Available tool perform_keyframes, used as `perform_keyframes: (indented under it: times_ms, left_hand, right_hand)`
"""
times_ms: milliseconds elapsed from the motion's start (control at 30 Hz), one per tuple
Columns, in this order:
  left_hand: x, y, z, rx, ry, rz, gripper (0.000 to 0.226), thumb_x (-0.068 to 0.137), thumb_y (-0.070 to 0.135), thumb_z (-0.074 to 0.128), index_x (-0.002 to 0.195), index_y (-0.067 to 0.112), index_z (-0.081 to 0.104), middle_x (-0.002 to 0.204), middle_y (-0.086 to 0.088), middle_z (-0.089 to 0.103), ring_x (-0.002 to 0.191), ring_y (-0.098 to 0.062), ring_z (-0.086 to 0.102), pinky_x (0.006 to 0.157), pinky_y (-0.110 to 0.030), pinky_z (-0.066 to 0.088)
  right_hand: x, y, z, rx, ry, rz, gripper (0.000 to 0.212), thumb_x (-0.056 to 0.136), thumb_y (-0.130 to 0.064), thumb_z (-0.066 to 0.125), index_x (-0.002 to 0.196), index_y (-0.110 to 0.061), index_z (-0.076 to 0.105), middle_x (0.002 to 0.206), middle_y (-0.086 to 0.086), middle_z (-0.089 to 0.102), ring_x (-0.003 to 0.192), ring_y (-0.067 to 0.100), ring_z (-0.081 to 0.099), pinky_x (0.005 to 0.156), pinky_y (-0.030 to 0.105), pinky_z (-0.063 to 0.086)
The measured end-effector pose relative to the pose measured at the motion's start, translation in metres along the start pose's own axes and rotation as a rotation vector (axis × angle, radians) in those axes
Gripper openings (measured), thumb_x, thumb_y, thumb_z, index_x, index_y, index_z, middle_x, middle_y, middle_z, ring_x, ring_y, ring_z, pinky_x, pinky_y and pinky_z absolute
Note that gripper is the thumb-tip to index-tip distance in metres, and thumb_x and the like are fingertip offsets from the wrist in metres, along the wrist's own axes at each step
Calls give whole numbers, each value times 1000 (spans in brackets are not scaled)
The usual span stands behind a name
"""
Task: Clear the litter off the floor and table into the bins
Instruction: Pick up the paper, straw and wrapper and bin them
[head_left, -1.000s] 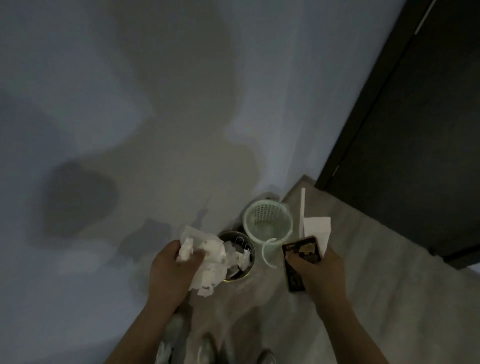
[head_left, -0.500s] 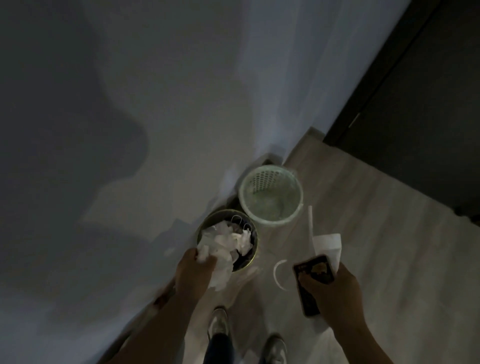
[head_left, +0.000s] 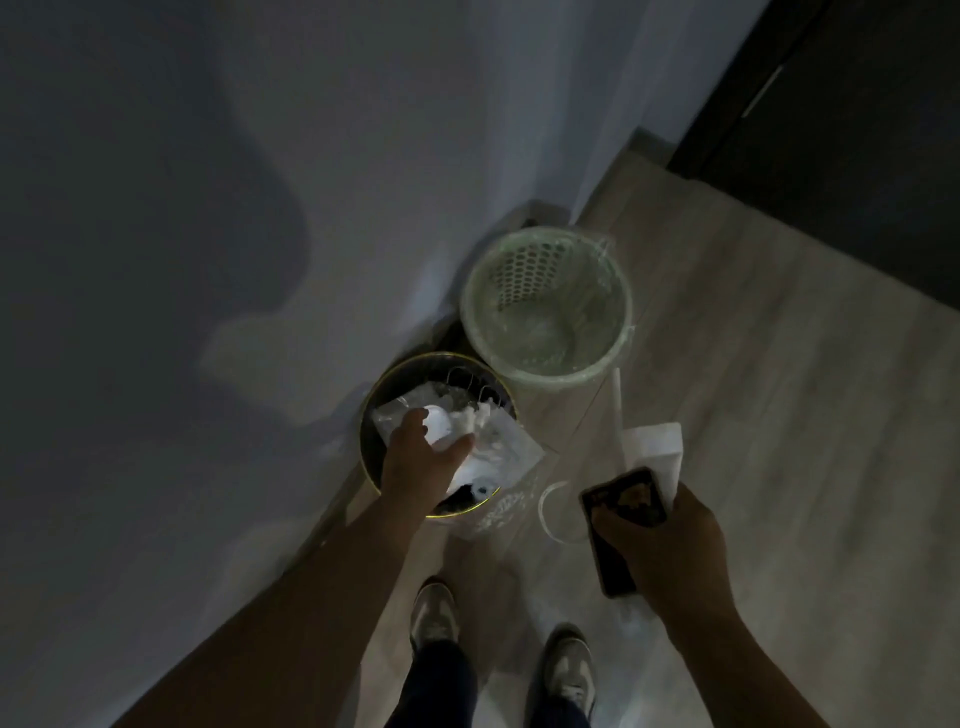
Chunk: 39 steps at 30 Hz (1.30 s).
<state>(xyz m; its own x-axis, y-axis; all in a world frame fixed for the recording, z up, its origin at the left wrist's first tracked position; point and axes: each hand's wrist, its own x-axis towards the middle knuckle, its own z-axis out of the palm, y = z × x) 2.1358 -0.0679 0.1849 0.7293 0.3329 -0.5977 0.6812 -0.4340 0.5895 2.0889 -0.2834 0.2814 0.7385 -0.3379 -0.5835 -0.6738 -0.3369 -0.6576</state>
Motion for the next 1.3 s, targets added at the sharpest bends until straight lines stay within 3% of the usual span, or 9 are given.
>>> perform_keyframes:
  times_ms: [233,400,533,667,767,867,1067,1167,1300]
  left_hand:
    - [14,-19,-12,111,-41,31,47,85,25,68,126,7,52,125,-11,59,116,-25,56,98,-36,45]
    - [5,-42,-35,193,-42,105,27,85,14,68,106,-2,61,104,-17,67,99,-28,64,83,-29,45]
    - [1,-60,-52,232,-58,88,18,88,9,62,100,-3,63,99,-20,66,98,-33,61,73,-21,35]
    - [0,-79,-61,268,-52,87,17,91,14,57,104,4,63,104,-12,67,102,-25,60,78,-20,37]
    - [4,-95,-62,254,-33,74,14,92,17,56,103,10,62,102,-4,67,92,-15,61,79,-23,42]
    - [8,-110,-54,265,-41,78,16,92,18,56,107,14,60,99,2,63,87,-8,55,77,-19,38]
    - [6,-118,-14,204,-55,98,16,89,14,61,105,11,64,92,-3,65,91,-19,64,83,-29,48]
    - [4,-109,19,218,-115,155,16,89,11,61,104,6,64,96,-11,68,93,-24,64,83,-34,49]
    - [1,-89,65,241,-199,199,16,87,14,63,102,7,64,94,-11,68,90,-25,65,82,-37,50]
  right_hand:
    - [12,8,31,-80,-31,0,37,73,-10,80,74,-28,48,71,-5,62,61,6,61,47,18,44]
    - [20,-2,61,-165,-56,-2,31,71,-14,80,75,-24,51,72,0,63,68,16,64,58,32,55]
    - [38,-13,99,-300,-98,-43,32,68,-18,81,78,-15,50,71,-3,56,69,19,57,58,27,43]
    - [62,-16,144,-341,-116,-75,27,76,-18,74,91,-10,52,73,-3,54,83,27,61,68,29,43]
    - [84,-8,177,-314,-265,-37,62,80,-30,76,127,-2,47,112,11,62,109,31,59,83,34,48]
    - [103,7,200,-203,-448,61,89,81,-38,73,149,-7,24,143,13,45,128,31,47,99,36,41]
    - [116,66,171,-349,-164,-104,26,86,-19,64,109,-7,65,104,12,69,102,29,62,80,29,44]
    - [126,102,131,-383,-95,-18,26,85,-14,63,110,-9,67,94,8,70,90,25,65,76,25,46]
    - [139,146,81,-458,-132,97,26,87,-16,63,113,-12,65,109,7,68,88,18,62,71,20,42]
